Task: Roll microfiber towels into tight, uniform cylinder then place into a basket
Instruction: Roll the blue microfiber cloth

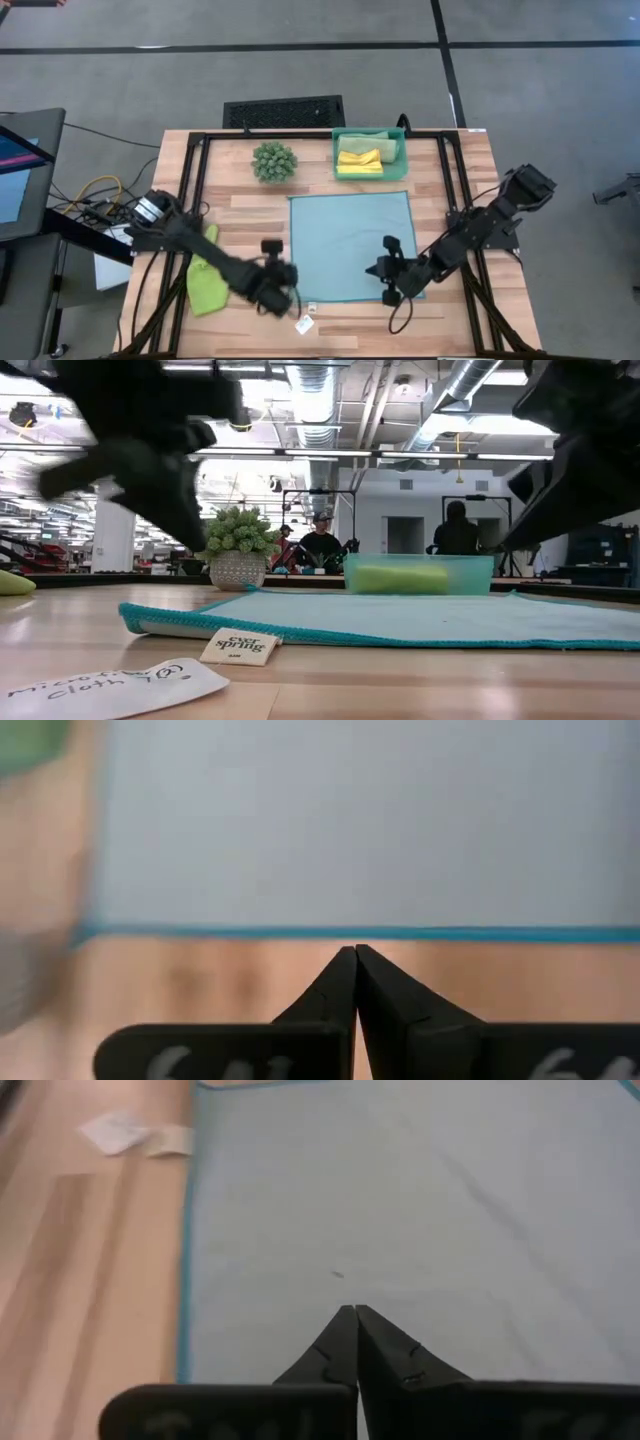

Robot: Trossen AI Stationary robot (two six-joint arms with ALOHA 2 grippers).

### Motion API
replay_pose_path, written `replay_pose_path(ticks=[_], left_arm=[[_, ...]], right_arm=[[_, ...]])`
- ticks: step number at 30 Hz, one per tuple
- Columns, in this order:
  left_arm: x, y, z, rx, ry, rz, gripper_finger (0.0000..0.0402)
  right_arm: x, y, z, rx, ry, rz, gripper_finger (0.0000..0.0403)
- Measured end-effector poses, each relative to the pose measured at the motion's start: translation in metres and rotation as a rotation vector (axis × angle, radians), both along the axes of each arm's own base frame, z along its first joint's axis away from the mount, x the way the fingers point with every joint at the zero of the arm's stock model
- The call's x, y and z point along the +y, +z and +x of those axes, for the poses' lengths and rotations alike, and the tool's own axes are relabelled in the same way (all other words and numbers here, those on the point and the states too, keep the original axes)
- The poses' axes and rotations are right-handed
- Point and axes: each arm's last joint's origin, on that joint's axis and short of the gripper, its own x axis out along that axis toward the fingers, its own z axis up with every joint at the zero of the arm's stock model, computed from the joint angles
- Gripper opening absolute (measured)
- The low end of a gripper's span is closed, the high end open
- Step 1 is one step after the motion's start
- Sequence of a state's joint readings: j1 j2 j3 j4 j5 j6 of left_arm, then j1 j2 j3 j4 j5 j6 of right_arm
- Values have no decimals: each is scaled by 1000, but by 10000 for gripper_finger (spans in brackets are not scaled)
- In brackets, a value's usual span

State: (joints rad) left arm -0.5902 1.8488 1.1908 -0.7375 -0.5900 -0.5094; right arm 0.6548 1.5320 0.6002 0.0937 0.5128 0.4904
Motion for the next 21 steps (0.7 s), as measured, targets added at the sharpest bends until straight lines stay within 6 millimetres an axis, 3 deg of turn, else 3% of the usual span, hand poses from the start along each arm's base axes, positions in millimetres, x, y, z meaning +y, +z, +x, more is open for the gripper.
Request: replay_pose_path(ticks=[5,10,16,21], left_arm=[[-50,4,-13,-123,-181,-128,6],[-80,5,-19,-244,-300,-151,60],[-78,-28,-8,-204,-288,-68,148],[-67,-43,4,-174,-222,-90,165]], right_arm=[[0,-6,3,22,33,-3,28],[0,-6,4,38,46,16,22],[3,-6,2,31,57,27,25],[11,-4,-2,39,99,36,28]])
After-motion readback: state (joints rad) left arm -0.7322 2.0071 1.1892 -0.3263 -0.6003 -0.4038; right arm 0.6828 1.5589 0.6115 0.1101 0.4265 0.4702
